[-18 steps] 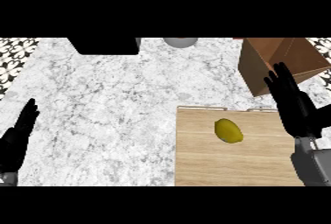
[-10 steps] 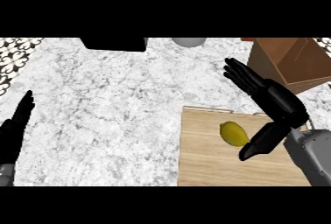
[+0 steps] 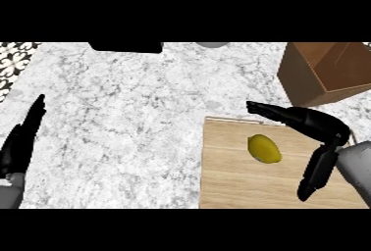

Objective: Pick the lemon from the tray and place it in the cardboard box

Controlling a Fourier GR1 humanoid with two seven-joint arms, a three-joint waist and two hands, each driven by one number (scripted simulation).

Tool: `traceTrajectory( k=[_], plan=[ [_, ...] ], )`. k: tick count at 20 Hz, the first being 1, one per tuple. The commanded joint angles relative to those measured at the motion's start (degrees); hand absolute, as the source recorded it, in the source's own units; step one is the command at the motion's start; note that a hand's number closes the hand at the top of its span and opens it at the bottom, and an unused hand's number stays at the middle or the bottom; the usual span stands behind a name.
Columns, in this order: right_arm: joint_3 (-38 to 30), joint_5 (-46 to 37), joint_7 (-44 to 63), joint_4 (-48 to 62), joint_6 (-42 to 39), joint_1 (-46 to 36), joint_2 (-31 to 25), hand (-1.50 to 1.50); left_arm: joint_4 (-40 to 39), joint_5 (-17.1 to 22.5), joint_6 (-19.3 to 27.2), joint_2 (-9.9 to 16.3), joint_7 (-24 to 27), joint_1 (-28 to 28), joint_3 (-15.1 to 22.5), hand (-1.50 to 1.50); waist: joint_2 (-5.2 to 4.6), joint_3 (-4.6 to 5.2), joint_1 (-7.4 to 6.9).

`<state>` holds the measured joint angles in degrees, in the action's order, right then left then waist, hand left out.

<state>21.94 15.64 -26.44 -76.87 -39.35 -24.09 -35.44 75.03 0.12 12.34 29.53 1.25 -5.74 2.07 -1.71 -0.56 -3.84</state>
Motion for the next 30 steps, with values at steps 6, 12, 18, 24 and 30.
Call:
traceTrajectory(
  k=[6, 12, 18, 24, 30],
  plan=[
    [4.54, -20.13, -19.26, 3.36, 0.08, -10.75, -6.83, -1.5, -2.15, -2.01, 1.91, -1.81, -2.89, -4.06, 1.1, 0.0, -0.12, 0.15, -0.2],
    [15.47, -33.35, -25.46, 7.44, 5.84, -16.58, -9.1, -1.5, -0.48, -2.62, 1.04, -0.93, -5.95, -6.1, 1.6, 0.0, 0.12, 0.28, -1.27],
    [25.66, -44.58, -26.73, 13.73, 11.36, -23.33, -5.79, -1.5, -0.87, -3.58, 1.52, -1.21, -5.32, -4.83, 1.48, 0.0, 0.79, 0.5, -0.09],
    [29.78, -50.26, -31.99, 22.93, 15.15, -27.56, -2.42, -1.5, -3.31, -3.51, 1.48, -2.38, -4.12, -4.24, 0.15, 0.0, 1.13, 0.56, 1.93],
    [30.05, -53.68, -33.1, 33.62, 20.17, -29.39, 5.93, -1.5, 1.77, -3.65, 0.76, -1.31, -4.27, 0.85, -1.19, 0.0, 1.43, 0.53, 2.01]
  ],
)
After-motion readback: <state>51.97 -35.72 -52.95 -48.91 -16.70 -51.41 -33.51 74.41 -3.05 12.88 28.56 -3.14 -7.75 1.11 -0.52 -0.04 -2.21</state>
